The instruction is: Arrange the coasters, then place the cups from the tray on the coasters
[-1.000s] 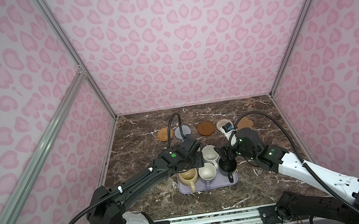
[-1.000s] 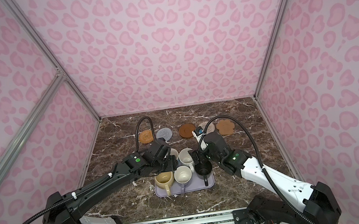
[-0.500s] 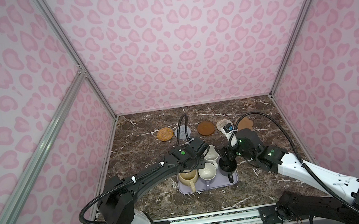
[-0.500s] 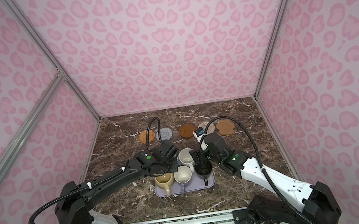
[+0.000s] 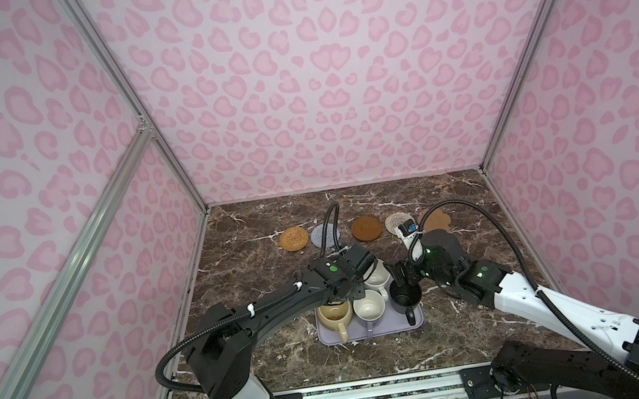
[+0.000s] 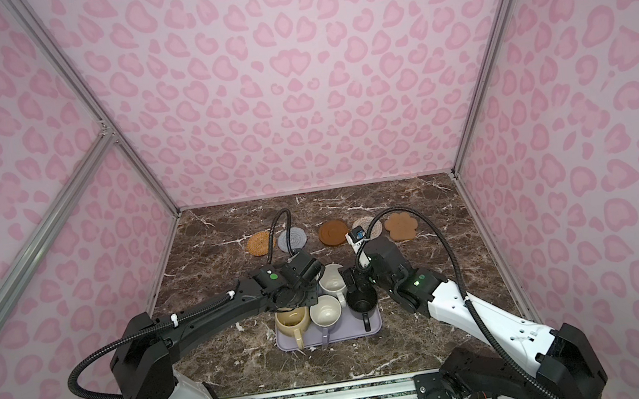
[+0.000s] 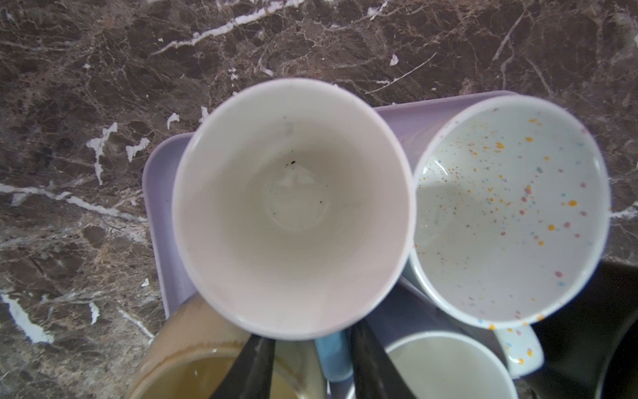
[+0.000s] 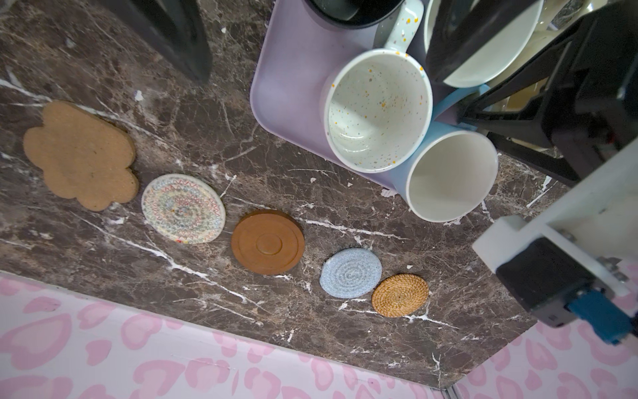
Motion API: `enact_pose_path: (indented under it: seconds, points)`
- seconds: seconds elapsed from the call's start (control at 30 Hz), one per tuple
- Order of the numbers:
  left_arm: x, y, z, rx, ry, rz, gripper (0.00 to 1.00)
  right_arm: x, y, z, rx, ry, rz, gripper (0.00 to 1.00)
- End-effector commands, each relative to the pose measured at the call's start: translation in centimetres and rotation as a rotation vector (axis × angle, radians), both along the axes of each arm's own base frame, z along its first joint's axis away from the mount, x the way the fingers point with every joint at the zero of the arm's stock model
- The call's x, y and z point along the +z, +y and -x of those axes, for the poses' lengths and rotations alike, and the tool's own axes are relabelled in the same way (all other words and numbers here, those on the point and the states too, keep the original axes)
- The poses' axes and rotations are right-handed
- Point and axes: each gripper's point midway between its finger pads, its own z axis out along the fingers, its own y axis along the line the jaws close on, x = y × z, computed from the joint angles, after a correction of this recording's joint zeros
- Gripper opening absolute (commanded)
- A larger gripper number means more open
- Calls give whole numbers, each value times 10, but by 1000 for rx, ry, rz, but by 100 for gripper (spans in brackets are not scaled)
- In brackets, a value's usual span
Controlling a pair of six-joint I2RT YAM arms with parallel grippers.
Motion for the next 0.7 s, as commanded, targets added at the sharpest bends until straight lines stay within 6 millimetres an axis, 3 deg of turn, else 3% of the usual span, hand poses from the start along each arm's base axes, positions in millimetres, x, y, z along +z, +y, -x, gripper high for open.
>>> enact_pose_path:
  seconds: [0.0, 0.2, 0.3, 0.67]
  points:
    - [1, 1, -4, 9, -14, -14, 39, 4, 3, -4, -5, -17, -23, 99]
    - [-3, -1, -6, 8, -11, -19, 38, 2, 2, -5, -13, -13, -19, 99]
    - [-4, -2, -8, 6, -15, -31, 28, 4, 2, -5, -9, -14, -26, 99]
    - [-10, -7, -10, 1, 4, -43, 28, 5, -2, -6, -21, -13, -44, 99]
